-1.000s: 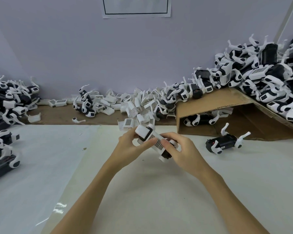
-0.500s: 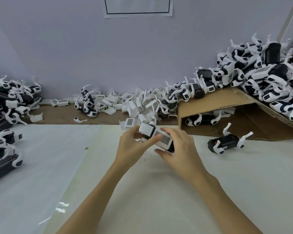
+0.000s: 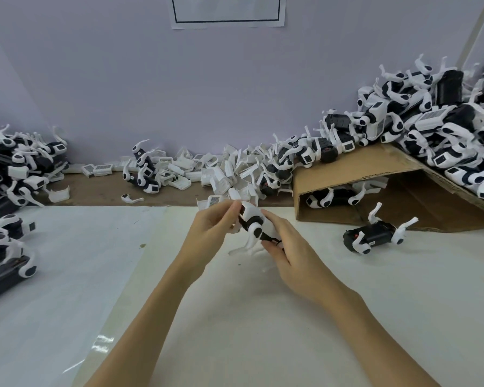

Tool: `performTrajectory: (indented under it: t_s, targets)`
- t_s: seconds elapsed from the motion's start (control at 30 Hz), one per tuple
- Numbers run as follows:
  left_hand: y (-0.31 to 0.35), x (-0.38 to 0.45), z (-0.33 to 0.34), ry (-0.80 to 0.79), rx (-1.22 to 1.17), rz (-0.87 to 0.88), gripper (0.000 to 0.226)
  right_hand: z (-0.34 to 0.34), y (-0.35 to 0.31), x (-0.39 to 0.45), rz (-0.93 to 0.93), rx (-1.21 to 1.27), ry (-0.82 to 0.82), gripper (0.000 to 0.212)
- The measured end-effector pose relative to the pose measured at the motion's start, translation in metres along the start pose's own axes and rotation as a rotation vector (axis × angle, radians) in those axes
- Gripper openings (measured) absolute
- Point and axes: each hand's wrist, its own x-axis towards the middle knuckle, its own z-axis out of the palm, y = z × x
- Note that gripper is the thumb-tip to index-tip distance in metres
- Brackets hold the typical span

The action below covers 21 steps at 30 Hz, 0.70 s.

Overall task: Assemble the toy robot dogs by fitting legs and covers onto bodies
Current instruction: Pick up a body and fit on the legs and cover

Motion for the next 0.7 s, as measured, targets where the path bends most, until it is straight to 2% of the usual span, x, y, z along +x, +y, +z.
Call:
performTrajectory:
  t_s: [0.07, 0.17, 0.3, 0.4, 0.5, 0.6, 0.67, 0.7]
  targets:
    - [-0.001, -0.001, 0.005, 0.042, 0.030, -0.003, 0.042, 0.002, -0.004, -0.002, 0.017, -0.033, 0.026, 0.044]
    - [0.001, -0.002, 0.008, -0.011, 0.108, -0.039, 0.052, -0.002, -0.008, -0.002, -0.006, -0.145, 0.070, 0.037]
    - [0.005, 0.001, 0.007, -0.071, 0.068, -0.162, 0.058, -0.007, -0.007, -0.003, 0.017, -0.200, 0.073, 0.040]
    - [0.002, 0.001, 0.007, -0.040, 0.076, -0.204, 0.055, -0.002, -0.008, -0.005, 0.013, -0.189, 0.034, 0.048]
    - [0.000, -0.001, 0.010, -0.012, 0.090, -0.190, 0.056, -0.001, -0.009, -0.001, 0.015, -0.283, 0.102, 0.050]
    - [0.001, -0.002, 0.013, 0.029, 0.168, -0.159, 0.057, -0.005, -0.009, 0.000, -0.028, -0.397, 0.099, 0.050]
    - [0.001, -0.001, 0.013, 0.028, 0.125, -0.172, 0.055, -0.006, -0.008, -0.002, -0.003, -0.268, 0.068, 0.054]
    - [0.001, -0.001, 0.011, 0.026, 0.087, -0.175, 0.053, -0.007, -0.010, -0.002, 0.060, -0.078, 0.048, 0.055]
